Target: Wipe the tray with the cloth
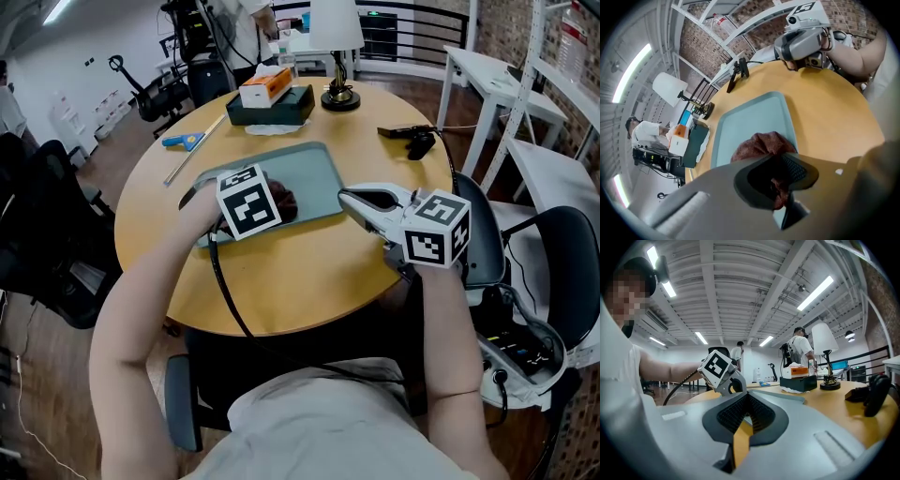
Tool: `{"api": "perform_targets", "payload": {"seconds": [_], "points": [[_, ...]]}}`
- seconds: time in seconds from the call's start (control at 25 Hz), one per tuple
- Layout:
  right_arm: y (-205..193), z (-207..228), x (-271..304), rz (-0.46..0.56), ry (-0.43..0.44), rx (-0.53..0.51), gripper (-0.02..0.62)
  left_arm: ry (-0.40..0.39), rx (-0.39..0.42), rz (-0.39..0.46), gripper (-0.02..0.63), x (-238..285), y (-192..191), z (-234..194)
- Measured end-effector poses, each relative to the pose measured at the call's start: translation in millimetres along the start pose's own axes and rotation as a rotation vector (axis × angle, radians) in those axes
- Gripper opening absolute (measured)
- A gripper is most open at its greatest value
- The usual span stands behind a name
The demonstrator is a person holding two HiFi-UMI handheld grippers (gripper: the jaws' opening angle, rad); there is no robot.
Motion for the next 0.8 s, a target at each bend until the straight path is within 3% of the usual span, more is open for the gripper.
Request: {"api": "perform_targets", "payload": {"seconds": [0.12, 0.6, 0.8], "points": [[-1, 1, 0, 0.001, 0.002, 0.004, 0.002, 0.028, 0.004, -0.018, 0.371, 1, -8, -5], [-1, 3, -5, -0.001, -0.001, 0.004, 0.002, 0.288, 0.082, -0.112, 0.372, 43, -35, -77], [-4, 5, -8, 0.000, -0.001, 0.014, 0.002, 0.328, 0.085, -0.153, 0.371, 58, -38, -96]]}}
Point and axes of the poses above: the fingertips, and each gripper's own axes: x forward along the fingers, z to its right, y out of its top, the point moved 4 cm from there along -x, backward along the fingers, and after that the axes turned 4 degrees about z, right-handed, at the moved point
